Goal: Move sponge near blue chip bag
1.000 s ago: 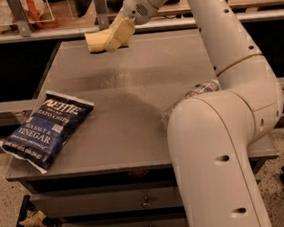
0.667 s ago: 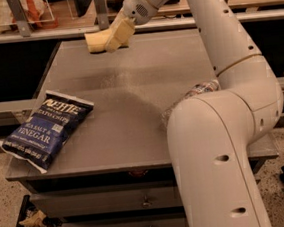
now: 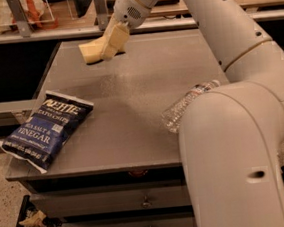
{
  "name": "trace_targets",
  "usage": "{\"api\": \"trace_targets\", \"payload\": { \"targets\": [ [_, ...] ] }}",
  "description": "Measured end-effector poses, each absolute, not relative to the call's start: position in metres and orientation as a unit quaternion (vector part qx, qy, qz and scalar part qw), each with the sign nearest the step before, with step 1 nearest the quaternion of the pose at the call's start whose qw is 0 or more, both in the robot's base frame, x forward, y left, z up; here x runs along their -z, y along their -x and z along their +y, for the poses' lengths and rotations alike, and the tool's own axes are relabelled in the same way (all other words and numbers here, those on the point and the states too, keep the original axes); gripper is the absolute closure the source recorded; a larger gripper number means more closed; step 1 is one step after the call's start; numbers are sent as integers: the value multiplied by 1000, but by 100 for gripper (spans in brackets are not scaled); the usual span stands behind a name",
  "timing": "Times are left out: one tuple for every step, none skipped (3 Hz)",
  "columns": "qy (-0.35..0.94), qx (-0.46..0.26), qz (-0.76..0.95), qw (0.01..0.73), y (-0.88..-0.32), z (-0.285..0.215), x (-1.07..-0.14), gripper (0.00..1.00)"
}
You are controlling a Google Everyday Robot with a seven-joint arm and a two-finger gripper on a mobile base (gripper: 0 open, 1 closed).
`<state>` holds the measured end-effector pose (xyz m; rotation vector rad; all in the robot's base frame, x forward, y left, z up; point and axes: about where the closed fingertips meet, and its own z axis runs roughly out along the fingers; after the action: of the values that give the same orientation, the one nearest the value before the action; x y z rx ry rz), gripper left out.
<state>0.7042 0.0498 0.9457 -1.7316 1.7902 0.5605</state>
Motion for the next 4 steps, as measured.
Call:
{"api": "trace_targets", "payload": {
  "targets": [
    [650, -211, 665, 301, -674, 55, -953, 100],
    [649, -242, 649, 314, -639, 67, -942, 100],
    [658, -286, 635, 287, -604, 91, -904, 100],
    [670, -312, 623, 255, -579, 108, -875, 100]
  ]
}}
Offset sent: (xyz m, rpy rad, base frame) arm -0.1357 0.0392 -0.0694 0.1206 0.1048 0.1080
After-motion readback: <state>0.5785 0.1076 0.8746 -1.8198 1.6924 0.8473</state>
